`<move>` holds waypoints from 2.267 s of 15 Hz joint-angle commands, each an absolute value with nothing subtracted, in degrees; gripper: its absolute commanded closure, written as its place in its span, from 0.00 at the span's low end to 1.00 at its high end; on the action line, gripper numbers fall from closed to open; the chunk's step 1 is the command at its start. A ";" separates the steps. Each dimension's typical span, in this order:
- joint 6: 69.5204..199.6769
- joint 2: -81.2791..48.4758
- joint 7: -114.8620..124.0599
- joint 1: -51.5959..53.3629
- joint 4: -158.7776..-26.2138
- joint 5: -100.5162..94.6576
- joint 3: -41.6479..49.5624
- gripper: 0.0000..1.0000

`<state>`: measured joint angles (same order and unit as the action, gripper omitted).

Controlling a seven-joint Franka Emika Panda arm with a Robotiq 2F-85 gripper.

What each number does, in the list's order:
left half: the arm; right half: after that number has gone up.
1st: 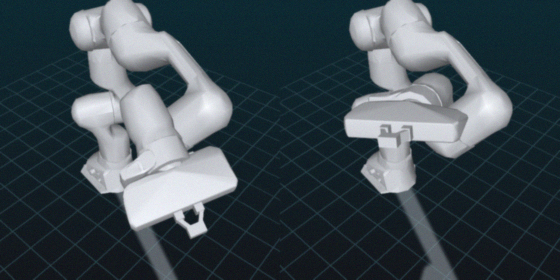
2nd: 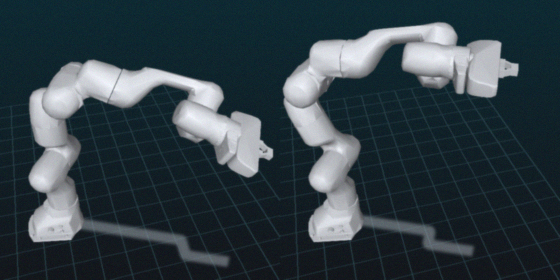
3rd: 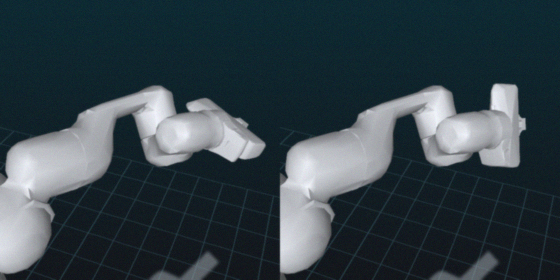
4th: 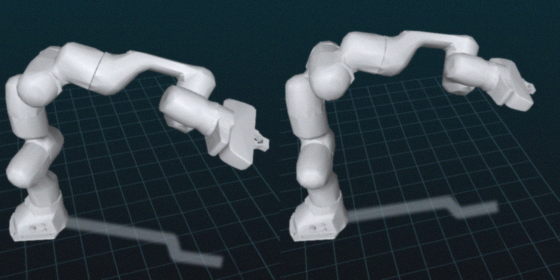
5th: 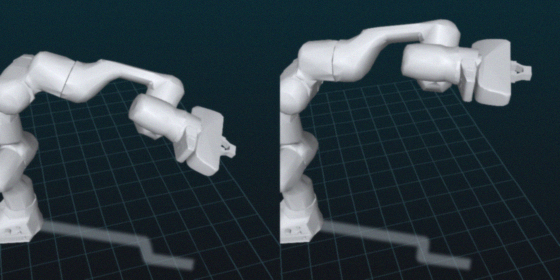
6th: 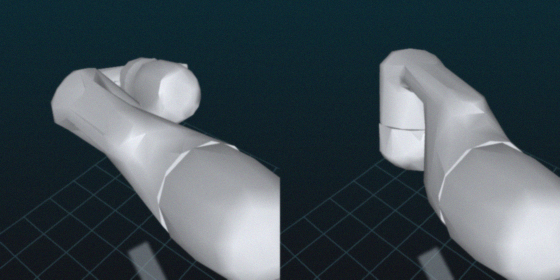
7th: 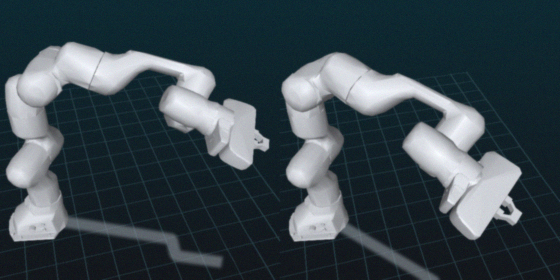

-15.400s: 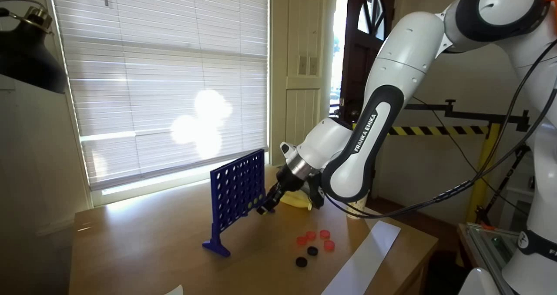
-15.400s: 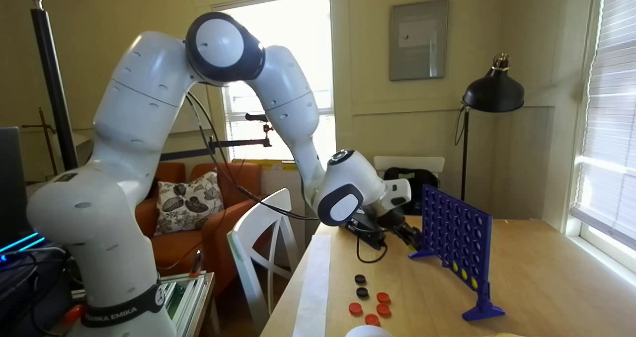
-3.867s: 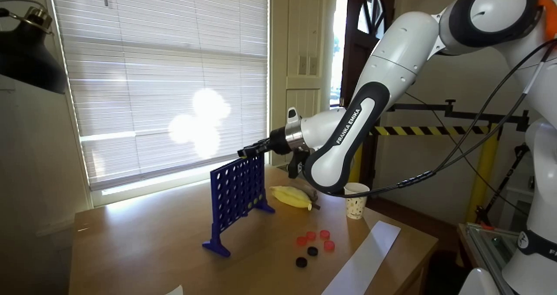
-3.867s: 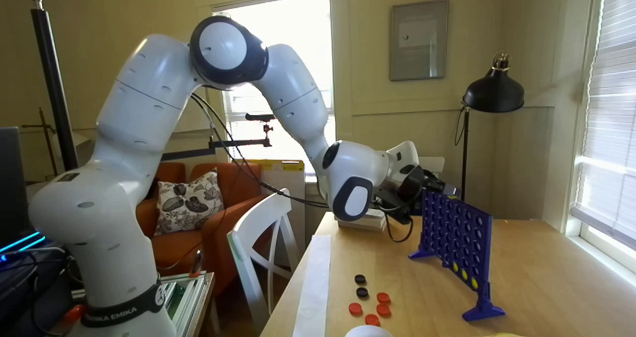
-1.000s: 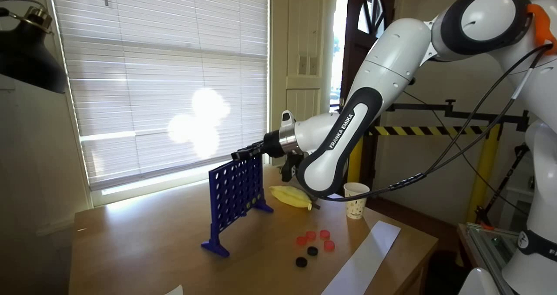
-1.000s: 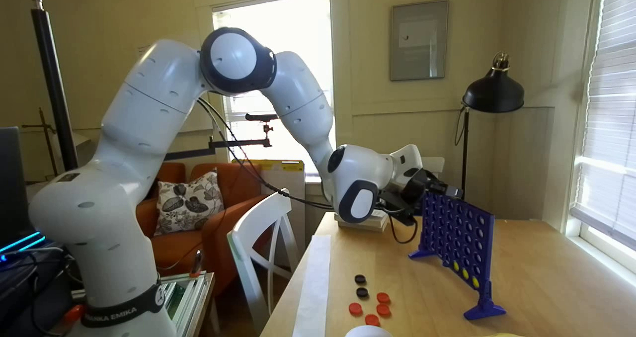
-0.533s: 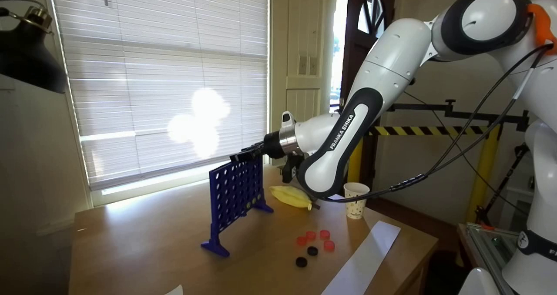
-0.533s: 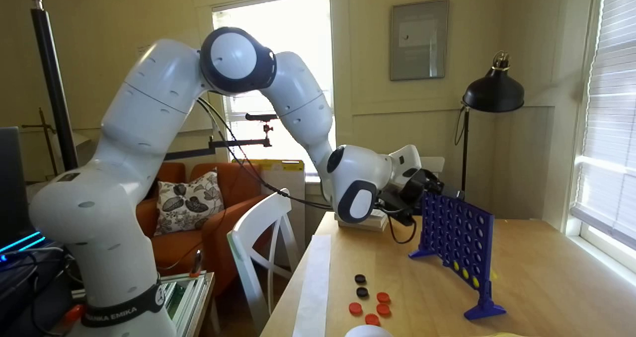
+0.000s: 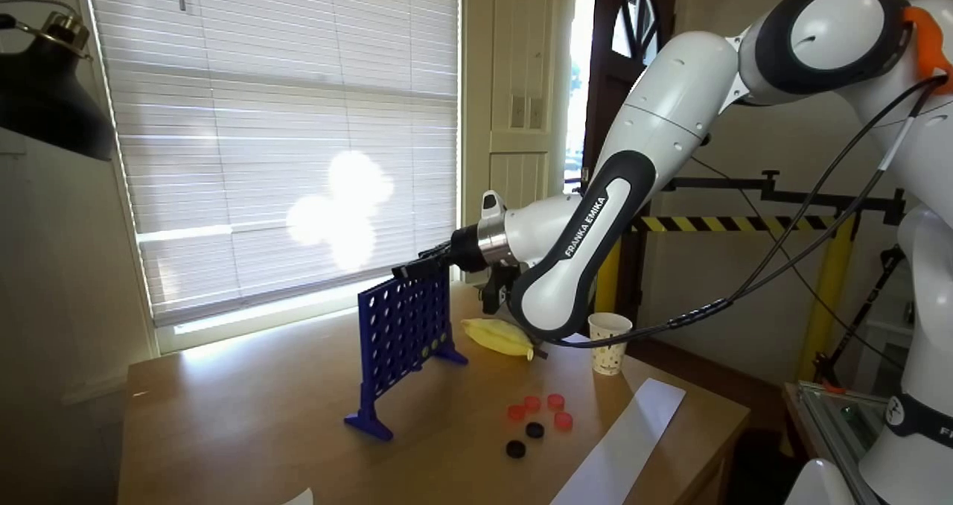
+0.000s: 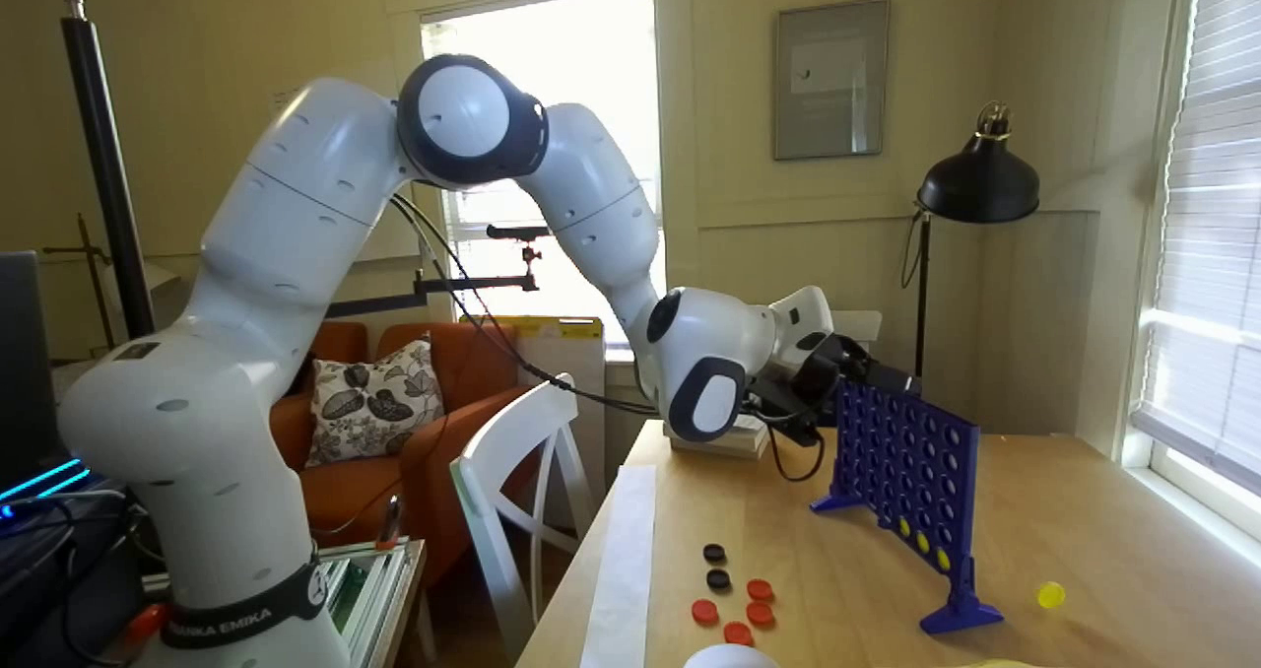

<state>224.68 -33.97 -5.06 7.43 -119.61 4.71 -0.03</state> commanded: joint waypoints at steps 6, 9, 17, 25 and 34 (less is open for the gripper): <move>228.37 -29.61 -3.81 8.25 -123.60 6.70 -1.67 0.00; 228.11 -26.01 -2.63 8.18 -126.60 7.14 -2.70 0.00; 214.74 -14.01 7.51 5.84 -137.98 4.96 -6.57 0.00; 197.10 -5.77 34.33 -8.94 -145.47 -15.09 -17.79 0.00; 189.11 -12.05 51.46 -36.65 -146.48 -27.97 -34.22 0.00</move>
